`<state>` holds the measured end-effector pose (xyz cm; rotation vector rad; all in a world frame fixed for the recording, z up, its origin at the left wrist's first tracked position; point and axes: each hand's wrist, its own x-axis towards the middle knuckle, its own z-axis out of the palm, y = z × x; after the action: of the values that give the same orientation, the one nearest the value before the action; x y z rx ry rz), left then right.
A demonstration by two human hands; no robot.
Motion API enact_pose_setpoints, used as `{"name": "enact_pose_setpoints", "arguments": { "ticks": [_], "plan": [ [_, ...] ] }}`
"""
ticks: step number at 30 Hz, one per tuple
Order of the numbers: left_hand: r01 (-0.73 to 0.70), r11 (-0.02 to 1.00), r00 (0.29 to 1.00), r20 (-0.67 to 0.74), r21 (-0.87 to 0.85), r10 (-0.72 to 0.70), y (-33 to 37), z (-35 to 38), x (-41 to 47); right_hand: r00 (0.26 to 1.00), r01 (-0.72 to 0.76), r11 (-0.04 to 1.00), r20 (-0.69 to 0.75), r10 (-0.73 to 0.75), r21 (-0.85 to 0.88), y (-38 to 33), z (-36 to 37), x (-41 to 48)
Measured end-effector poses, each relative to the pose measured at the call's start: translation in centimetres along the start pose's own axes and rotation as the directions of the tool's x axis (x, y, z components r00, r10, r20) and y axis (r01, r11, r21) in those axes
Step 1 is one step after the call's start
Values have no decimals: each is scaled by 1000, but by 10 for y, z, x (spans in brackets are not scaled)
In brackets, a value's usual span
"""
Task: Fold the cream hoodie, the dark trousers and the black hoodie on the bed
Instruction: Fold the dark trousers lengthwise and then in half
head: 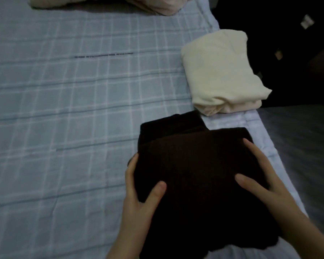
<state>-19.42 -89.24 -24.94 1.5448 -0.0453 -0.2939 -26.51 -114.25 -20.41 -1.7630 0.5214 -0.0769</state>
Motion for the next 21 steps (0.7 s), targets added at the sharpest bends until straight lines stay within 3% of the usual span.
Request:
{"name": "enact_pose_setpoints", "arguments": {
  "ticks": [4,7,11,15,19,21],
  "plan": [
    [-1,999,995,101,-53,6,5,66,-10,994,-40,995,-104,31,-90,-2,-74,-25],
    [11,1000,990,143,-1,-10,-3,109,10,987,-53,992,-158,35,-113,14,-107,-9],
    [128,986,974,171,110,-145,-34,142,49,988,-128,987,-98,118,-97,59,-108,41],
    [106,977,968,205,186,-144,-40,139,56,985,-170,984,-49,167,-56,77,-118,52],
    [74,869,990,69,489,-123,-23,131,38,987,-142,988,-89,136,-66,78,-119,41],
    [-54,795,998,16,604,56,-12,131,16,988,-128,991,-98,123,-46,80,-119,40]
  ]
}}
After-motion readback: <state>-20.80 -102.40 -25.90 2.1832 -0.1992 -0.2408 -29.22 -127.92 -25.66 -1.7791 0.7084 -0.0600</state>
